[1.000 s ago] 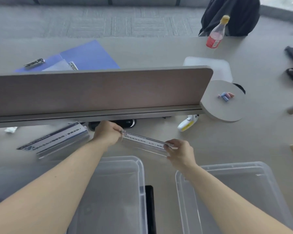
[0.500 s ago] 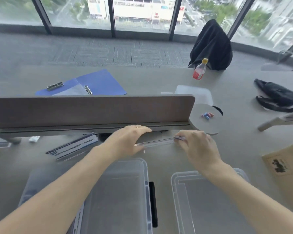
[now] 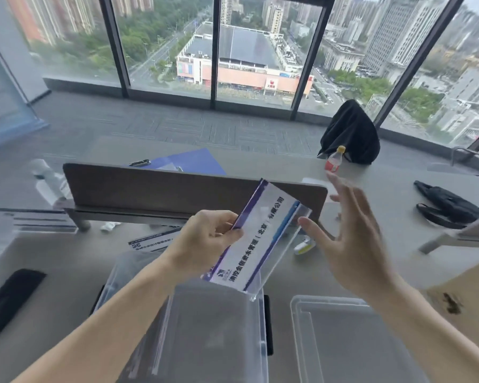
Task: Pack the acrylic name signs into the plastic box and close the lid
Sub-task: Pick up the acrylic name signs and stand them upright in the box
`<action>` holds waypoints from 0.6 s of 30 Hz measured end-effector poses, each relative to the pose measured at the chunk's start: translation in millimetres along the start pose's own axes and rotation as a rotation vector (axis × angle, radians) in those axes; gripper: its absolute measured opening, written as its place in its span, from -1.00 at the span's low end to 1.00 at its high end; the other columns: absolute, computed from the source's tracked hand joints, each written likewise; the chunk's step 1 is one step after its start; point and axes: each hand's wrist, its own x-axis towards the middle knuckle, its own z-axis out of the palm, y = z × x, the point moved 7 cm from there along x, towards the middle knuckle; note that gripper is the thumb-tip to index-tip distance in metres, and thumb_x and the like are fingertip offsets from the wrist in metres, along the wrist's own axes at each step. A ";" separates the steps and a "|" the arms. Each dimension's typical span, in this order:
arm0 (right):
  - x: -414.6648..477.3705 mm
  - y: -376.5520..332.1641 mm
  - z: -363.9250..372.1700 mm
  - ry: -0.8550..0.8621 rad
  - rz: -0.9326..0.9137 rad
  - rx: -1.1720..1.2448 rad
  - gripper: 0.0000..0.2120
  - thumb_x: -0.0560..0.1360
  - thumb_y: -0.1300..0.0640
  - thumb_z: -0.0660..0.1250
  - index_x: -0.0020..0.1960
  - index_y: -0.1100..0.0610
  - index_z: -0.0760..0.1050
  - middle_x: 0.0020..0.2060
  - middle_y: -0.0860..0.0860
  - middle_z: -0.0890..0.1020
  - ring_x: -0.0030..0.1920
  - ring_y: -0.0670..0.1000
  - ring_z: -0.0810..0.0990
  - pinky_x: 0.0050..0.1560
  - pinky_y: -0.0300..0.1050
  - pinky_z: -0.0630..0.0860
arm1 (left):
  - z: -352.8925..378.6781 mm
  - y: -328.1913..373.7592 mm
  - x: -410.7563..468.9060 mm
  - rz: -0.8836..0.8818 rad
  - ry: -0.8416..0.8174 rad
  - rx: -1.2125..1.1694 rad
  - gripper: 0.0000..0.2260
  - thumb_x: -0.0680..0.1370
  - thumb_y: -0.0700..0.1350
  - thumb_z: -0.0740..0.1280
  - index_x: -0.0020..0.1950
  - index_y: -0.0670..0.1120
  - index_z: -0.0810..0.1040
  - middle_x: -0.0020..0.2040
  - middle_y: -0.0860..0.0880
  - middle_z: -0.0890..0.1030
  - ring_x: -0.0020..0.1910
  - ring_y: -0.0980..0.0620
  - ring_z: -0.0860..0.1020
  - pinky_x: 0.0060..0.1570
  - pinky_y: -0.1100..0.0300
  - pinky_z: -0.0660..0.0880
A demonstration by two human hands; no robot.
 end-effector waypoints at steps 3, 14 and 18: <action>-41.9 5.4 77.8 -0.284 0.477 0.648 -0.31 0.44 -0.32 0.32 0.48 -0.08 0.29 0.38 -0.09 0.49 0.26 -0.11 0.55 0.26 0.11 0.54 | -14.5 -24.7 -35.4 -0.195 -0.001 -0.222 -0.82 0.63 -0.22 0.36 0.19 -0.14 0.69 0.06 -0.10 0.77 0.04 -0.14 0.74 0.08 -0.03 0.67; -134.7 -21.8 267.2 -0.673 1.049 0.981 -0.81 0.60 0.12 0.19 0.16 0.10 0.51 -0.07 0.02 0.69 -0.07 0.01 0.66 0.22 0.23 0.56 | -19.5 -162.0 -113.5 -0.759 0.104 -0.234 -0.78 0.70 -0.15 0.25 0.15 -0.14 0.69 -0.01 -0.12 0.78 0.01 -0.12 0.74 0.15 -0.14 0.64; -158.8 -2.8 316.3 -0.677 1.194 0.898 -0.75 0.55 0.11 0.12 0.14 0.13 0.49 0.04 0.19 0.67 0.02 0.19 0.65 0.22 0.21 0.54 | -5.0 -212.0 -114.9 -0.825 0.061 -0.140 -0.75 0.69 -0.13 0.23 0.13 -0.14 0.70 0.00 -0.13 0.78 0.04 -0.14 0.74 0.18 -0.16 0.61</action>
